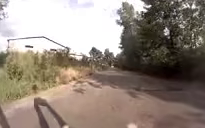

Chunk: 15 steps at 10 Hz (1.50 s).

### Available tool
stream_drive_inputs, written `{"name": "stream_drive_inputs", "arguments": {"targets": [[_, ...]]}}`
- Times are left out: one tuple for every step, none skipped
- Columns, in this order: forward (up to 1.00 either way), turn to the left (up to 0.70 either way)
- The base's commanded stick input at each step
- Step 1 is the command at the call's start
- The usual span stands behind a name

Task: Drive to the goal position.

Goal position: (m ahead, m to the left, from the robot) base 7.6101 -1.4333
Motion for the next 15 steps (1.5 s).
{"name": "stream_drive_inputs", "arguments": {"targets": [[0.7, 0.0], [0.7, 0.0], [0.7, 0.0], [0.7, 0.0], [0.7, 0.0], [0.7, 0.0], [0.7, 0.0], [0.7, 0.0], [0.7, 0.0], [0.7, 0.0], [0.7, 0.0], [0.7, -0.19], [0.7, -0.32], [0.7, -0.24], [0.7, -0.16]]}}
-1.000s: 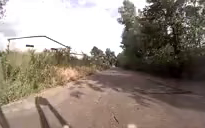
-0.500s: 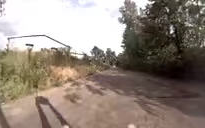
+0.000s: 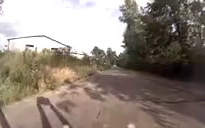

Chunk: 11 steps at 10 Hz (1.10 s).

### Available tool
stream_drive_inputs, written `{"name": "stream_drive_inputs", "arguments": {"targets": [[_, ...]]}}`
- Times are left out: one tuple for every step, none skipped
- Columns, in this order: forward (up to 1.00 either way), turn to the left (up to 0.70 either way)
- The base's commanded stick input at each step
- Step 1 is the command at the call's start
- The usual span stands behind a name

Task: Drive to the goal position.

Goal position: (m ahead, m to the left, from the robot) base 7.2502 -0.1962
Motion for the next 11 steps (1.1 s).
{"name": "stream_drive_inputs", "arguments": {"targets": [[0.7, -0.07], [0.7, 0.0], [0.7, 0.0], [0.7, 0.0], [0.7, 0.0], [0.7, 0.0], [0.7, 0.0], [0.7, 0.0], [0.7, 0.0], [0.7, 0.0], [0.7, 0.0]]}}
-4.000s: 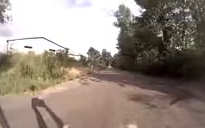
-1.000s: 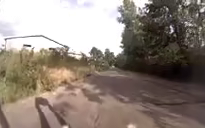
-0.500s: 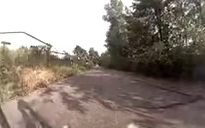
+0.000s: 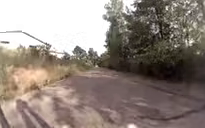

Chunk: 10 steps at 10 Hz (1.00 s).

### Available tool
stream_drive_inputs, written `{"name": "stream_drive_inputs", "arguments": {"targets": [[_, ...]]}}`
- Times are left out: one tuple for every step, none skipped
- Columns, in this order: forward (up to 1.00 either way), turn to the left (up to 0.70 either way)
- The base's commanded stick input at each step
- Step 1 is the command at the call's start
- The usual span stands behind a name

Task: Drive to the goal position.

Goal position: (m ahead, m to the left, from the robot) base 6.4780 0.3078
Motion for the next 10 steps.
{"name": "stream_drive_inputs", "arguments": {"targets": [[0.7, 0.0], [0.7, 0.0], [0.7, 0.0], [0.7, 0.0], [0.7, 0.0], [0.7, 0.0], [0.7, 0.0], [0.7, 0.0], [0.7, 0.0], [0.7, 0.0]]}}
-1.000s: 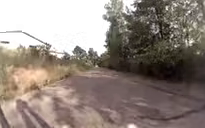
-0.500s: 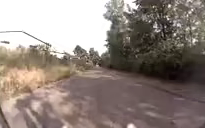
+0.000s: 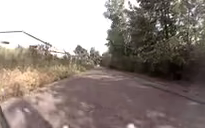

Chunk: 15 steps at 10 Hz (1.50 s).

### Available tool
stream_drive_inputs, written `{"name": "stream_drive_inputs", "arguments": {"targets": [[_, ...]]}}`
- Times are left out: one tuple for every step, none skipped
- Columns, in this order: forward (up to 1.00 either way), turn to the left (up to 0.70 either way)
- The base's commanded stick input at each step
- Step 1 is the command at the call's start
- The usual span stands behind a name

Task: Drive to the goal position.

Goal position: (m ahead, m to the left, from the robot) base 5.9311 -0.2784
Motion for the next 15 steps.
{"name": "stream_drive_inputs", "arguments": {"targets": [[0.7, 0.0], [0.7, 0.0], [0.7, 0.0], [0.7, 0.0], [0.7, 0.0], [0.7, 0.0], [0.7, 0.0], [0.7, 0.0], [0.7, 0.0], [0.7, 0.0], [0.7, 0.17], [0.7, 0.34], [0.7, 0.34], [0.7, 0.34], [0.7, 0.35]]}}
